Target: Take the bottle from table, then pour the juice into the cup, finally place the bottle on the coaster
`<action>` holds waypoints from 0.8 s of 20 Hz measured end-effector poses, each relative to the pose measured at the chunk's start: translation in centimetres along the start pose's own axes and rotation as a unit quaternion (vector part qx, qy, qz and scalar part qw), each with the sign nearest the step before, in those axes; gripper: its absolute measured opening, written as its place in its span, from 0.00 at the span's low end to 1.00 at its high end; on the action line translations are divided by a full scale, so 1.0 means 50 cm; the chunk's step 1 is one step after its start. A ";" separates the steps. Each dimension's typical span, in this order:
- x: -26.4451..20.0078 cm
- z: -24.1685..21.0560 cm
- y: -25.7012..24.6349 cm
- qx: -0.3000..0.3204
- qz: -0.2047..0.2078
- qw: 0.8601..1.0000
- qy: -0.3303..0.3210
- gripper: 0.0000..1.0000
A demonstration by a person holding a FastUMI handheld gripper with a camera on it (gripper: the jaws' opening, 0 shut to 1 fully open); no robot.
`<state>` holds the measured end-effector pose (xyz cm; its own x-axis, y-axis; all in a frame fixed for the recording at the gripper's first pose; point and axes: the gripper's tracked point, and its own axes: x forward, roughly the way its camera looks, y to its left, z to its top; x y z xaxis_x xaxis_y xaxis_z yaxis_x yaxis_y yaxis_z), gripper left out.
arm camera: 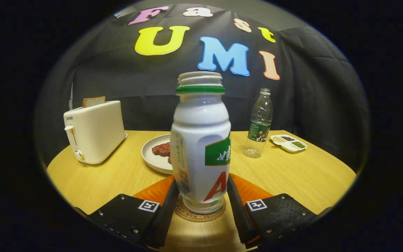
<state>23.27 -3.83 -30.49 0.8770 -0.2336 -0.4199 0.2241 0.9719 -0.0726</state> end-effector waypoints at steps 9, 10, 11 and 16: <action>-0.018 0.013 -0.002 -0.016 0.004 1.000 -0.012 0.97; -0.026 0.020 0.000 -0.015 0.008 1.000 -0.016 0.97; -0.035 0.030 0.002 -0.015 0.010 1.000 -0.021 0.97; -0.118 0.103 -0.003 0.005 0.033 0.998 -0.062 0.97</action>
<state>20.24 -2.77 -23.32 0.9357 -0.1712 -0.3085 0.1673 0.9851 -0.0391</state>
